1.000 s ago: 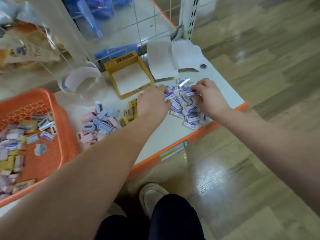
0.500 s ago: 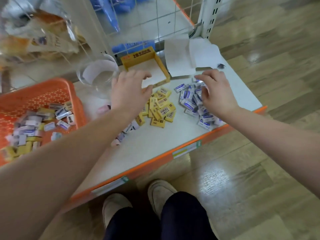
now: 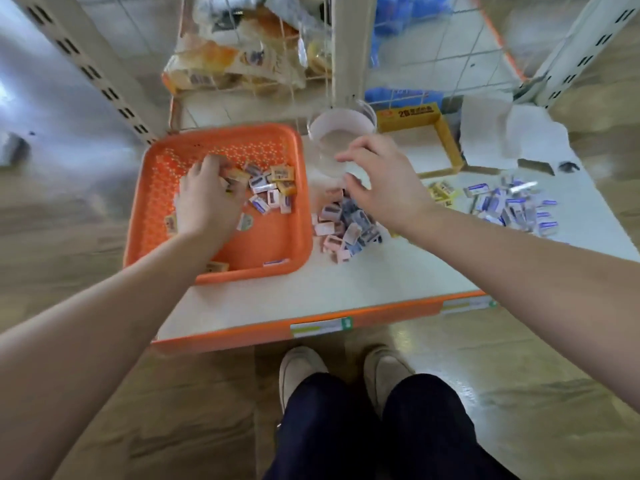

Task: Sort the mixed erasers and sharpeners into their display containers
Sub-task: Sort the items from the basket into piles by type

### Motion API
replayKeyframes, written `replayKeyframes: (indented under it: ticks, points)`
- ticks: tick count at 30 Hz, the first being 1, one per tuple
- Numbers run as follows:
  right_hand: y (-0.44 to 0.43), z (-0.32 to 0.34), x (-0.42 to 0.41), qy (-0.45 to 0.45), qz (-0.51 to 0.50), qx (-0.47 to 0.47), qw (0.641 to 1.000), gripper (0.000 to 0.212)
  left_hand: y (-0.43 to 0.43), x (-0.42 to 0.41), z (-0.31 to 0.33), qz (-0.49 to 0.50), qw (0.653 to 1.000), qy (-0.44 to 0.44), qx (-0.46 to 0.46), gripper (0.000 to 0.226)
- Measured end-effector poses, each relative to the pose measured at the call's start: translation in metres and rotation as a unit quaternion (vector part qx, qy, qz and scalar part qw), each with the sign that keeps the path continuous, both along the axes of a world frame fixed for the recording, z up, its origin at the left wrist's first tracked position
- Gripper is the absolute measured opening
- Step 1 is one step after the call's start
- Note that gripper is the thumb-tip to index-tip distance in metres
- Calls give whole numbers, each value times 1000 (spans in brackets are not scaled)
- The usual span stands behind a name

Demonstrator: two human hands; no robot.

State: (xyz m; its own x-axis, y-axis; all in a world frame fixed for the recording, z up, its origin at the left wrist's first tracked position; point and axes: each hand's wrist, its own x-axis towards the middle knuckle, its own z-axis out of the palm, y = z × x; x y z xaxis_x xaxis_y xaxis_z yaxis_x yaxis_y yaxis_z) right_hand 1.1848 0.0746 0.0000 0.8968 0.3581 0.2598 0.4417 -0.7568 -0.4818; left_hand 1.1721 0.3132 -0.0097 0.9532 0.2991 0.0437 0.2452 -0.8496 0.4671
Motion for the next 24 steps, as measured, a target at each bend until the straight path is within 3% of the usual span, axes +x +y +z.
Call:
replayKeyframes:
  ticks: [5, 7, 13, 17, 24]
  points:
    - [52, 2, 6, 49, 61, -2, 997, 32, 48, -21, -23, 6, 989, 147, 34, 45]
    - [70, -4, 10, 71, 93, -23, 993, 36, 59, -30, -29, 13, 985, 169, 32, 49]
    - [109, -24, 19, 144, 106, -114, 977, 55, 61, -40, -29, 28, 994, 105, -25, 46]
    - [115, -37, 15, 102, 77, -141, 982, 47, 58, -43, -24, 74, 994, 46, -65, 44]
    - [122, -37, 19, 72, 69, -211, 972, 45, 58, -44, -25, 91, 990, 39, -98, 43]
